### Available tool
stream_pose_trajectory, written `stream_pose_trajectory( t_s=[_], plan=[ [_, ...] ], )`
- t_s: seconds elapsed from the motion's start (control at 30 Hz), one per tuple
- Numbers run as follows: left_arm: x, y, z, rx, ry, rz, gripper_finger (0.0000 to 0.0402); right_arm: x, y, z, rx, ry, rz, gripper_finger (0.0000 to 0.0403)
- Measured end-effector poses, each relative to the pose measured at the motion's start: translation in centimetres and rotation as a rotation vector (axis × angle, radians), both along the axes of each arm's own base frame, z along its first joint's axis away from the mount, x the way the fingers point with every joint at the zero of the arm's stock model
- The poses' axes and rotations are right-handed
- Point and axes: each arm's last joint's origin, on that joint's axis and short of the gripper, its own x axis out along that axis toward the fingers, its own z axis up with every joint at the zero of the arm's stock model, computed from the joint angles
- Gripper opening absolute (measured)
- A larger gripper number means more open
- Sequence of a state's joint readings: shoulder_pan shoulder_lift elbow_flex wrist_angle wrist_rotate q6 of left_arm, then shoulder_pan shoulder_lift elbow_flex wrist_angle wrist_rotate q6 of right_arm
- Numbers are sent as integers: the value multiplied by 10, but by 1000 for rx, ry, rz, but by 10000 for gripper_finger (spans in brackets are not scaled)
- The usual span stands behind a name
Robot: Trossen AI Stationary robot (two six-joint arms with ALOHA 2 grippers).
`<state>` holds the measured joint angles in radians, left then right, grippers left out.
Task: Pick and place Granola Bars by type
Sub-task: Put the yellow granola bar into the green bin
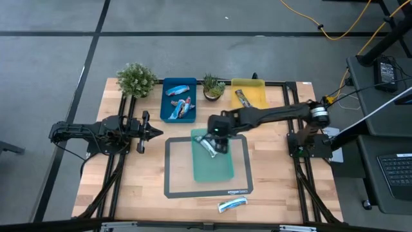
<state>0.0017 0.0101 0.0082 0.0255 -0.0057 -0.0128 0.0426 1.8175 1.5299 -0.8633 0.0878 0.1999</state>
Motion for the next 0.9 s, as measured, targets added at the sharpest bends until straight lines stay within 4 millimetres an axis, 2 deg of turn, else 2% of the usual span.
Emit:
stream_pose_trajectory(
  t_s=[0.1, 0.2, 0.37, 0.5, 0.7, 0.9],
  plan=[
    [0, 0, 0, 0, 0, 0, 12, -19, 16, 25, -23, -21, 70, 182],
    [0, 0, 0, 0, 1, 1, 13, -40, 36, 41, 5, -40, 144, 176],
    [0, 0, 0, 0, 0, 0, 9, -79, 64, 53, 41, -87, 195, 171],
    [0, 0, 0, 0, 1, 0, 6, -108, 87, 55, 52, -114, 276, 171],
    [0, 0, 0, 0, 0, 0, 11, -128, 123, 62, 5, -165, 564, 171],
    [0, 0, 0, 0, 0, 0, 12, -133, 133, 63, -11, -186, 655, 171]
  ],
)
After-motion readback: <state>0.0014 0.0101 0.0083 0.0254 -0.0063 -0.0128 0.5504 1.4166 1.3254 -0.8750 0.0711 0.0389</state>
